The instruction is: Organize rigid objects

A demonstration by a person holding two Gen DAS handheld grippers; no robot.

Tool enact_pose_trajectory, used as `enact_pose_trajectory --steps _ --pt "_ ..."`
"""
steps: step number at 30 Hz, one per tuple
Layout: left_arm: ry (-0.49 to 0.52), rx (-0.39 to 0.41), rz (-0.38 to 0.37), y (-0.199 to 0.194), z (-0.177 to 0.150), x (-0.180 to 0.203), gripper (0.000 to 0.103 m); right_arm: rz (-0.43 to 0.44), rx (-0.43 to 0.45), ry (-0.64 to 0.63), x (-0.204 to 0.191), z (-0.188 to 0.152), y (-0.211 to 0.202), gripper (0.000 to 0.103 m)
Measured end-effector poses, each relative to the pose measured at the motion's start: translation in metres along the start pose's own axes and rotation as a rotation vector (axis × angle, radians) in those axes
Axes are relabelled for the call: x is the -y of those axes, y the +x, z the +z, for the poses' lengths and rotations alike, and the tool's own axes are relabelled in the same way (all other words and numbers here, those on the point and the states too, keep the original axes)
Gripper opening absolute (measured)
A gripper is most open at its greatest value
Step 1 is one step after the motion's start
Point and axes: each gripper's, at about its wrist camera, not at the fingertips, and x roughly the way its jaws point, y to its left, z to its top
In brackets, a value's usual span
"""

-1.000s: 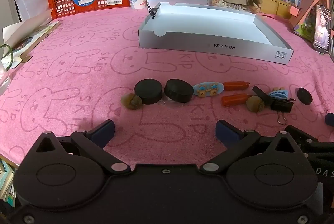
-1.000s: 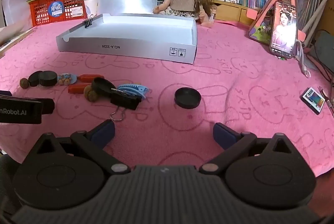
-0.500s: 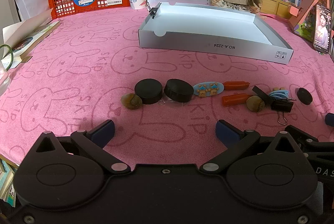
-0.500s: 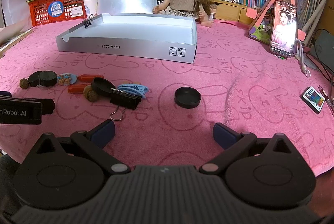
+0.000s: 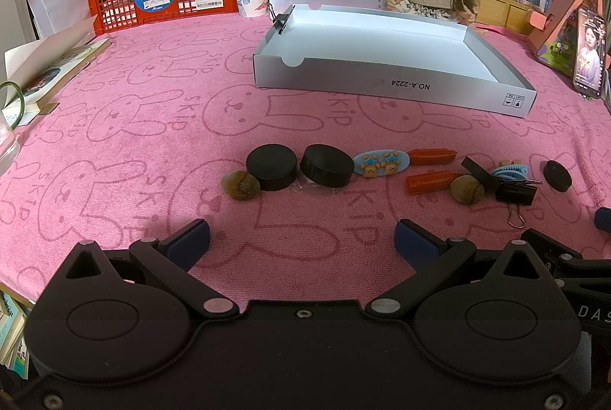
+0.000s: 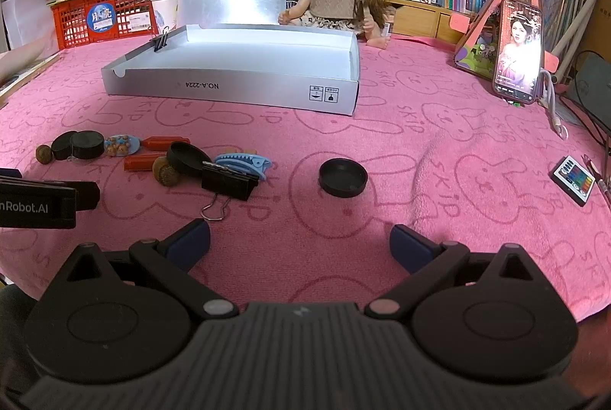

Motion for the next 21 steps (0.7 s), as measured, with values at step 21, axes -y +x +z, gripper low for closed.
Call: enact_pose_trajectory --steps 21 --pt "0.001 0.001 -0.001 0.0035 0.0003 0.0025 0.103 0.017 0.007 0.001 0.0019 -0.0013 0.0000 0.103"
